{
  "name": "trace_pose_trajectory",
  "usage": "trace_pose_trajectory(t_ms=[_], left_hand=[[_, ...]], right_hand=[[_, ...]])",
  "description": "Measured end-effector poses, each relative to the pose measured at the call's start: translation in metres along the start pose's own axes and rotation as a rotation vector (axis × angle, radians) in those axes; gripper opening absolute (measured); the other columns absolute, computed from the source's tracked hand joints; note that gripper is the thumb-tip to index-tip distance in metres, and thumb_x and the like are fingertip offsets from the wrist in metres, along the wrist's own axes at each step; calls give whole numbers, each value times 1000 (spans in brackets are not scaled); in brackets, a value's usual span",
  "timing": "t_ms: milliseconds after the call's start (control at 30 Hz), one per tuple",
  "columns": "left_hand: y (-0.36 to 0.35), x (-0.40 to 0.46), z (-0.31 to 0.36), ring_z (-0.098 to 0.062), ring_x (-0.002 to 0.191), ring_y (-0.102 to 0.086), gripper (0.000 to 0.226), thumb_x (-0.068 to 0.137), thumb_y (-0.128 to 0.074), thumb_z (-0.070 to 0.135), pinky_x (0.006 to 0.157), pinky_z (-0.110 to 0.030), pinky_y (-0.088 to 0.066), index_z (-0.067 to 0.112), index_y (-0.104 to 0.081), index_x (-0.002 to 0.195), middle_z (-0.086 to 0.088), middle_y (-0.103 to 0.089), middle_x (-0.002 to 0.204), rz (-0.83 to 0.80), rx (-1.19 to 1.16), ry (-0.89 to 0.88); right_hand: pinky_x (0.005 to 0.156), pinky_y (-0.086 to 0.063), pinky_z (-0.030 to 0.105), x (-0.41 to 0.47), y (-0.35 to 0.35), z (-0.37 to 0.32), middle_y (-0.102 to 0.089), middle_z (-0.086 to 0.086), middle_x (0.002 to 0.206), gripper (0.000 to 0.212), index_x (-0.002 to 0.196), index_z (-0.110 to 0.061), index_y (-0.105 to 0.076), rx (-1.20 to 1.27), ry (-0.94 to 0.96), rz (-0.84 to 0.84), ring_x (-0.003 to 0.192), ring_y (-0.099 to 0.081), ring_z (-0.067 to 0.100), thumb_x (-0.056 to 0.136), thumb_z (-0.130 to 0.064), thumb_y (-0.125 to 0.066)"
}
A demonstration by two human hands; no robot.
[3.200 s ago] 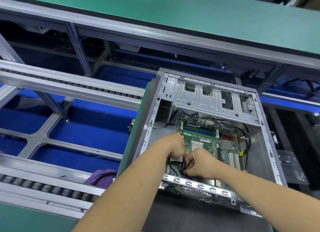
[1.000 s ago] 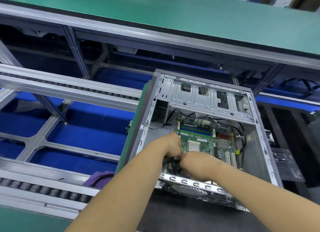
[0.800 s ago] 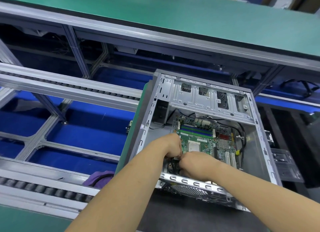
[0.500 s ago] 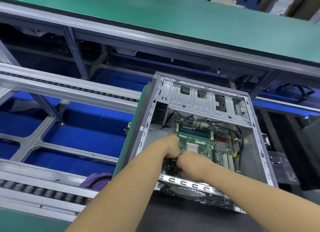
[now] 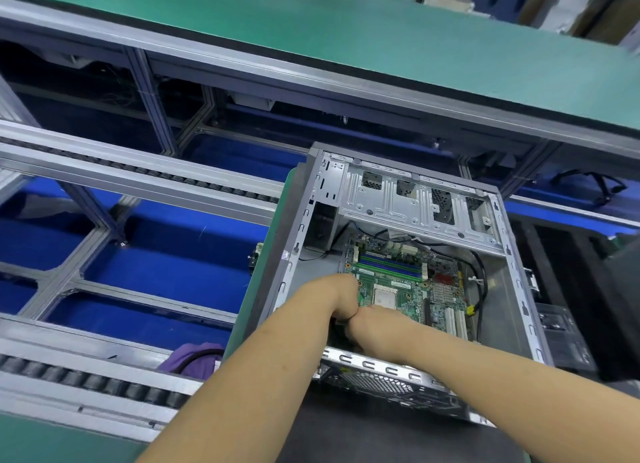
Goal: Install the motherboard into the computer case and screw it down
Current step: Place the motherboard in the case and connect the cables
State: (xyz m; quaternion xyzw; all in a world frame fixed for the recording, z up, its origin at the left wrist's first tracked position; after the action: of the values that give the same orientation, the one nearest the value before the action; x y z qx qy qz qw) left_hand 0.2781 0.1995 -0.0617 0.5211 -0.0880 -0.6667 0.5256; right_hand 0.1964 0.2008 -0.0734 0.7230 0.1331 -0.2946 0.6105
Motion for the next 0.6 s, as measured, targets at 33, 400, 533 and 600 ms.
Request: trace_pose_trajectory(t_ms=[33,400,533,600], left_hand=[[-1,0,0,-18,56,-44,16,82,-49,-7,48,-25,-38,4,-61,83,-7,-50,67,-5,-2,-1],[0,-1,-1,-23,67,-49,24,81,-50,-7,53,-28,-40,1,-67,96,-12,-58,83,-5,-19,-4],[3,-4,2,-20,63,-46,21,84,-46,-5,51,-27,-38,5,-63,90,-9,-54,77,11,-16,-14],[3,-5,4,-18,58,-43,21,84,-44,-6,49,-27,-36,6,-61,87,-7,-50,70,14,-16,-22]], right_hand=[[57,-33,31,0,0,-1,-36,0,67,12,92,-5,-64,-12,11,-2,73,-47,28,92,-1,-53],[54,-33,27,-2,2,2,-45,3,70,15,80,-13,-55,41,-51,-32,73,-48,27,89,-1,-56],[62,-43,35,-2,3,0,-53,8,79,7,89,-5,-64,36,-47,-42,74,-52,28,89,-2,-57],[63,-48,37,-5,6,0,-51,7,75,7,86,-7,-62,13,-37,-41,74,-53,29,91,-5,-58]])
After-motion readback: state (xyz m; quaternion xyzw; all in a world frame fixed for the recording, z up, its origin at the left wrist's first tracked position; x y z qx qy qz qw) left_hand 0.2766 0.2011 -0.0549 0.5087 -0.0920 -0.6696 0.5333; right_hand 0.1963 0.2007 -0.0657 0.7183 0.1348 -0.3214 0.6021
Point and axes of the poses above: each hand's wrist, its own x-axis towards the middle knuckle, its own y-axis out of the back of the hand, z = x × y, the point moved 6 cm from there along x, towards the middle knuckle
